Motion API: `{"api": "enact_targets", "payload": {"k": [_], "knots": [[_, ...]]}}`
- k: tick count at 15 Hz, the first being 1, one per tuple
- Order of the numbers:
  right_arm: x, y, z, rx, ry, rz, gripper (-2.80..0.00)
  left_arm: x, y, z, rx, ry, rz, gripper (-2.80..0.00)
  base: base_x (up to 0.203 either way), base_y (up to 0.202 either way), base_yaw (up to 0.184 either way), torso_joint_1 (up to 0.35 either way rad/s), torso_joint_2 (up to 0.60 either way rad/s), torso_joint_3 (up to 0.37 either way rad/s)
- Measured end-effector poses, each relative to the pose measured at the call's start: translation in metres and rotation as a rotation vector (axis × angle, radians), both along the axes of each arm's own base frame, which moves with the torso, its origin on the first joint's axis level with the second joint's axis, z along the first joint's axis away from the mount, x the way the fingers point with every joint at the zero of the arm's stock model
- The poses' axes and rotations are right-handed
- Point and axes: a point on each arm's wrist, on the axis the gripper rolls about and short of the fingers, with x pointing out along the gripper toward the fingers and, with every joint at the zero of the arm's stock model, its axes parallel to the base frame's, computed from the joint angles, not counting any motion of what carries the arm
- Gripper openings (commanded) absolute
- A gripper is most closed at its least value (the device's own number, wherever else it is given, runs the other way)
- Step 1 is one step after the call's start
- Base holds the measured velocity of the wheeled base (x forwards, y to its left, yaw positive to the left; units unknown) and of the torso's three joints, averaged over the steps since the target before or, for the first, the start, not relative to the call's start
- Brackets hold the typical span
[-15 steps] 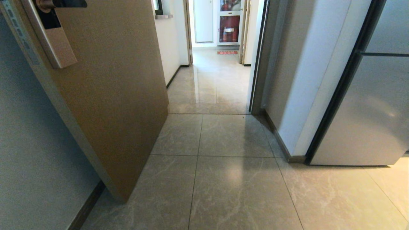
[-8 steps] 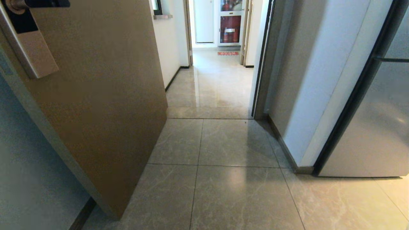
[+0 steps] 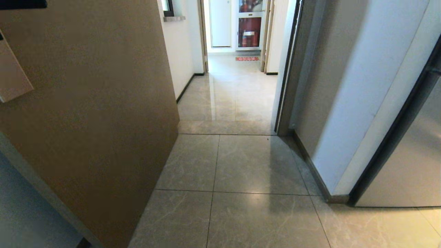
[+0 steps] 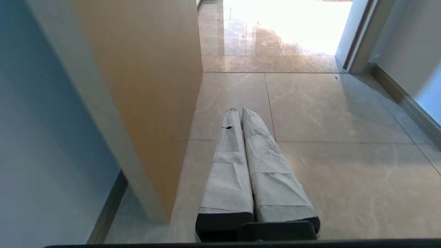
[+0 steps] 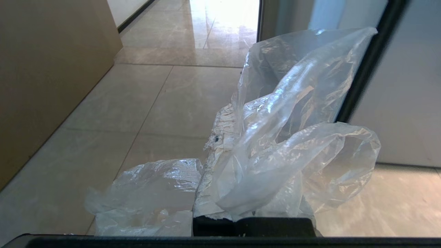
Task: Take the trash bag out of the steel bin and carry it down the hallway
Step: Put the trash bag at the door
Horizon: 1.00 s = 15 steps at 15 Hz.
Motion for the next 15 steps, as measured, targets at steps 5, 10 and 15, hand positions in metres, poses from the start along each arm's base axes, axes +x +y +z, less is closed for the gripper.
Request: {"api": "enact_targets", "payload": {"k": [5, 10, 15], "knots": [[0.0000, 0.0000, 0.0000, 0.000, 0.000, 0.000, -2.80, 0.0000, 0.0000, 0.0000, -0.001, 0.000, 0.000, -2.80, 0.192, 0.000, 0.000, 0.000, 0.00, 0.004], [0.0000, 0.0000, 0.0000, 0.000, 0.000, 0.001, -2.80, 0.0000, 0.0000, 0.0000, 0.000, 0.000, 0.000, -2.80, 0.195, 0.000, 0.001, 0.003, 0.00, 0.003], [0.0000, 0.0000, 0.0000, 0.000, 0.000, 0.000, -2.80, 0.0000, 0.0000, 0.0000, -0.001, 0.000, 0.000, -2.80, 0.192, 0.000, 0.001, 0.003, 0.00, 0.002]]}}
